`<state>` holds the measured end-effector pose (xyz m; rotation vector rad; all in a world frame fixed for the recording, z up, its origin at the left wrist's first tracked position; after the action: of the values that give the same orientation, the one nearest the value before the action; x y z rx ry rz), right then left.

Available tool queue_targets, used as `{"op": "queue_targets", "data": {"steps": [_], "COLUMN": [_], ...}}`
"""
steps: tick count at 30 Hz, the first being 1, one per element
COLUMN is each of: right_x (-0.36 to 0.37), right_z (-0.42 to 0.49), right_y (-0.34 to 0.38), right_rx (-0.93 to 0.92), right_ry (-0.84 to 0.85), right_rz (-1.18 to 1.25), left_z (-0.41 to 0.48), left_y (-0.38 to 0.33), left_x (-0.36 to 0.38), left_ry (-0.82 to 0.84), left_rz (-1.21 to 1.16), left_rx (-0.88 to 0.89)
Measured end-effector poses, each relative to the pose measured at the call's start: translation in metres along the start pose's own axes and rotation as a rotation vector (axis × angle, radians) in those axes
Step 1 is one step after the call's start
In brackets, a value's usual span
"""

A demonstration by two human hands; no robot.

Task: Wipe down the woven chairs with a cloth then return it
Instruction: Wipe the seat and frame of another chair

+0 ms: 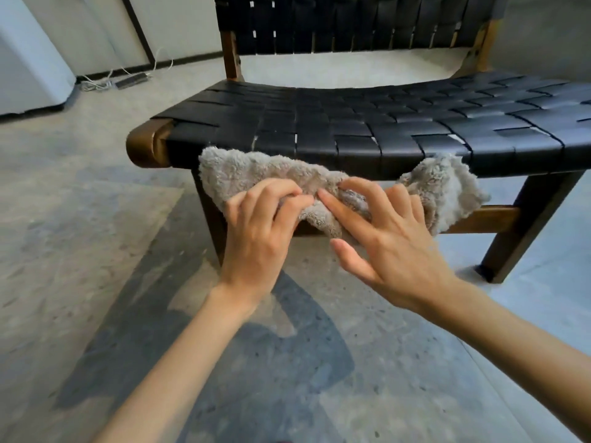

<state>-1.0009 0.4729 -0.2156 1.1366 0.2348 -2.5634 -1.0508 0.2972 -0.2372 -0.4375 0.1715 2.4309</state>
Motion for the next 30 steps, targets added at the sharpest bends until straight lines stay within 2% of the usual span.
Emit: {"op": "queue_targets", "data": {"steps": [6, 9, 11, 13, 15, 17, 20, 26, 30], "right_x": [0.042, 0.064, 0.079, 0.095, 0.114, 0.134, 0.158, 0.188, 0.201], "right_z": [-0.017, 0.002, 0.018, 0.032, 0.041, 0.047, 0.053, 0.063, 0.063], "right_y": [0.034, 0.061, 0.076, 0.092, 0.104, 0.114, 0.122, 0.12, 0.116], "right_rx": [-0.17, -0.136, -0.093, -0.077, -0.03, 0.025, 0.092, 0.347, 0.38], "right_ry": [0.285, 0.441, 0.473, 0.437, 0.402, 0.298, 0.078, -0.181, -0.216], "right_rz": [-0.057, 0.029, 0.079, 0.096, 0.113, 0.122, 0.111, 0.159, 0.095], "left_z": [-0.076, -0.091, -0.097, -0.099, -0.099, -0.098, -0.093, -0.077, -0.079], "left_y": [0.028, 0.051, 0.072, 0.095, 0.116, 0.134, 0.15, 0.151, 0.142], "left_x": [-0.022, -0.03, -0.034, -0.035, -0.032, -0.025, -0.008, 0.031, 0.028], "left_ry": [0.204, 0.216, 0.188, 0.16, 0.128, 0.085, 0.015, -0.069, -0.003], "left_rz": [0.052, 0.096, 0.111, 0.118, 0.164, 0.172, 0.044, -0.3, -0.514], "left_rx": [-0.069, -0.215, -0.304, -0.349, -0.301, -0.298, -0.477, -0.844, -0.976]}}
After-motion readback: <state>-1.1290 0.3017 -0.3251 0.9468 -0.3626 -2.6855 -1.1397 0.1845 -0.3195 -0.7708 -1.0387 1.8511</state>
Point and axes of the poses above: each hand's wrist, its own z-axis towards the middle knuckle, its own x-axis out of the palm, y = z × x, the point moved 1 cm from there along z, towards the middle knuckle, and after that the axes turned 14 degrees about -y, right-handed, at the moved point
